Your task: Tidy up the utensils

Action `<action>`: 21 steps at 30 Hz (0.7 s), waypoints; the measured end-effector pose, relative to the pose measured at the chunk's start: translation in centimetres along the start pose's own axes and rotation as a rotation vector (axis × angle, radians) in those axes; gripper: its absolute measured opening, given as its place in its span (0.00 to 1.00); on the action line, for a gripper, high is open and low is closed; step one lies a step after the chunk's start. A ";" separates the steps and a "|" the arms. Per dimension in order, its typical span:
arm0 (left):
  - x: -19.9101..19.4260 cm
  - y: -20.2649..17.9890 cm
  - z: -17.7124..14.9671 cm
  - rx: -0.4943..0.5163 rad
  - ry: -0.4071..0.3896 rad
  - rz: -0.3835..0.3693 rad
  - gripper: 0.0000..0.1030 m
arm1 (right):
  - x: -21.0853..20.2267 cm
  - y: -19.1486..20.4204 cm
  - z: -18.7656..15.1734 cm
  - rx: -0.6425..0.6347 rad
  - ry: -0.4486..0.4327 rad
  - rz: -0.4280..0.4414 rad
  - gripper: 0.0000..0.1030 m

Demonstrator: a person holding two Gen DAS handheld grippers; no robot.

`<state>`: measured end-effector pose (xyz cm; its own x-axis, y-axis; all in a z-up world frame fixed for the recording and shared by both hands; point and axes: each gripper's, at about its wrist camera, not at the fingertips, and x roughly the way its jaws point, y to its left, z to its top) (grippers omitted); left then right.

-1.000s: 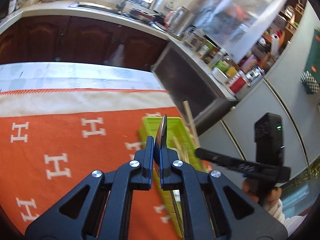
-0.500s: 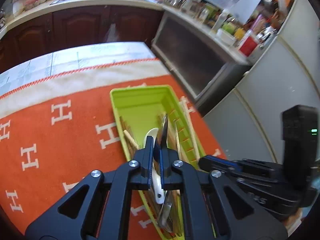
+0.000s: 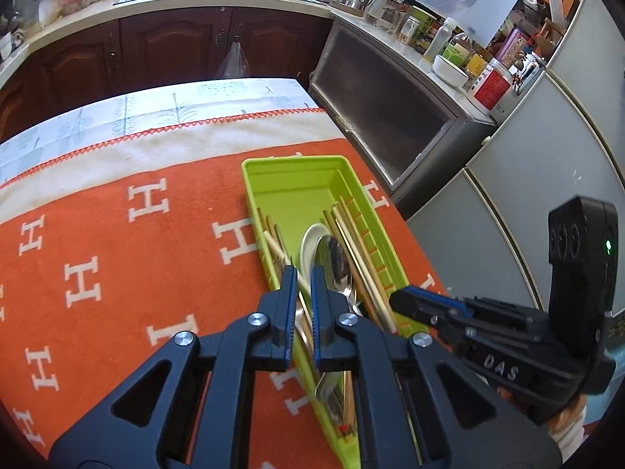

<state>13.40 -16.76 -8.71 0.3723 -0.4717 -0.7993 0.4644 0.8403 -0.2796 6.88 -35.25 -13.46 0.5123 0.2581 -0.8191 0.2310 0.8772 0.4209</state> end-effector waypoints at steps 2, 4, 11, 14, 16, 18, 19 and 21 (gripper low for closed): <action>-0.7 0.1 -0.6 0.008 0.007 0.012 0.03 | -0.3 0.2 -0.1 -0.006 -0.005 -0.002 0.12; -1.6 0.2 -1.4 0.014 0.013 0.030 0.05 | -0.6 0.4 -0.2 -0.017 -0.012 -0.007 0.12; -4.5 0.2 -3.9 0.039 0.012 0.079 0.07 | -2.1 1.8 -0.9 -0.046 -0.028 -0.007 0.12; -5.7 0.2 -5.0 0.046 0.014 0.097 0.08 | -2.9 2.5 -1.3 -0.069 -0.034 -0.009 0.12; -6.7 0.4 -5.8 0.045 0.011 0.110 0.15 | -3.4 3.0 -1.6 -0.083 -0.038 -0.011 0.12; -7.6 0.6 -6.3 0.039 0.002 0.122 0.27 | -3.9 3.5 -2.0 -0.092 -0.040 -0.012 0.12; -7.9 0.7 -6.5 0.035 -0.002 0.125 0.32 | -4.1 3.7 -2.1 -0.099 -0.040 -0.011 0.12; -9.0 0.9 -7.1 0.030 -0.016 0.135 0.35 | -4.6 4.1 -2.4 -0.107 -0.043 -0.013 0.12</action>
<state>4.81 -9.85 -5.54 0.4456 -0.3588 -0.8202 0.4329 0.8883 -0.1535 3.50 -31.90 -8.94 0.5450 0.2310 -0.8060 0.1498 0.9190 0.3647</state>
